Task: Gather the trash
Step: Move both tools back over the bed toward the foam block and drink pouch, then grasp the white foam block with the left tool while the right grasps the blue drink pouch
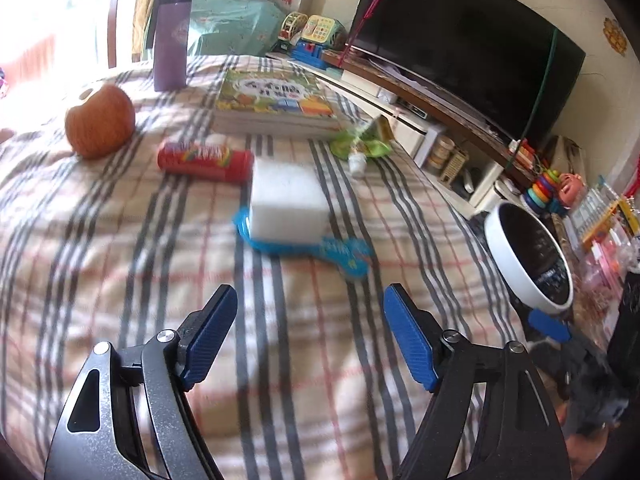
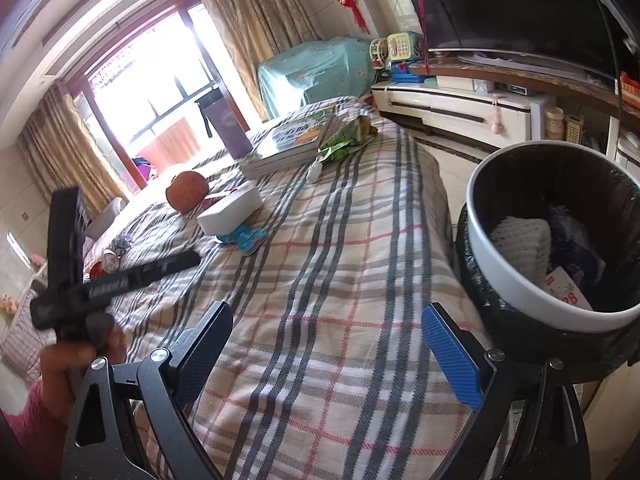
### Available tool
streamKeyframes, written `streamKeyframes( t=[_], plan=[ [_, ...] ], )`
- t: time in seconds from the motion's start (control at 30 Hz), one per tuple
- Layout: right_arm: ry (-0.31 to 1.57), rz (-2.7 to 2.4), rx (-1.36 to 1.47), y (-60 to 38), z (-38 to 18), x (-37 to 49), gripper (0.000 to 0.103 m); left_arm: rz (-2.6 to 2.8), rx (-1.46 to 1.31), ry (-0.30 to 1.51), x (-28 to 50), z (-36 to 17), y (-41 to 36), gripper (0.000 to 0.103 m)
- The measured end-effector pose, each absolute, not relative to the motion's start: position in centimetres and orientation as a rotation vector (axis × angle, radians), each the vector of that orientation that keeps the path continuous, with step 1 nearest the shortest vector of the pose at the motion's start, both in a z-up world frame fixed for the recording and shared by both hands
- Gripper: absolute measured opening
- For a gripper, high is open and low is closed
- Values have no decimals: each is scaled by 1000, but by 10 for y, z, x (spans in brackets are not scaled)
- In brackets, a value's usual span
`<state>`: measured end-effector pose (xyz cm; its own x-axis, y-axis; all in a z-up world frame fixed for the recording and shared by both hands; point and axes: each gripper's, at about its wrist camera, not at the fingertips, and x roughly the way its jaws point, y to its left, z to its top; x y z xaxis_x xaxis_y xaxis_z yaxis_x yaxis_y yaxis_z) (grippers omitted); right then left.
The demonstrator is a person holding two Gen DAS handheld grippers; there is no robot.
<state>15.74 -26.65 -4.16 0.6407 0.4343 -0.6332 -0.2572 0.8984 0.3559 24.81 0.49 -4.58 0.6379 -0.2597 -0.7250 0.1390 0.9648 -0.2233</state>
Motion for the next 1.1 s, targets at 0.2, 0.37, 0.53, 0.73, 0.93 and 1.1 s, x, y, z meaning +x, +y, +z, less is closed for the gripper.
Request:
streamKeyframes(
  t=[0.2,0.37,0.53,0.73,0.93,1.1],
  plan=[
    [808,410,233,-260,-48,167,96,-194,-93,838,287,-47,-1,79],
    [832,423,212,-249,-51,181,96,-183,-58,850,308,-60,-1,56],
    [838,446,123,-228,-52,195,95,-192,-121,821,289,-55,20,49],
    [873,518,22,-193,-58,220,79,-156,-222,795,235,-53,67,49],
    [871,588,-72,-148,-61,248,66,-164,-246,846,215,-75,90,50],
    [851,631,-148,-117,-63,266,67,-153,-268,851,212,-80,94,62]
  ],
)
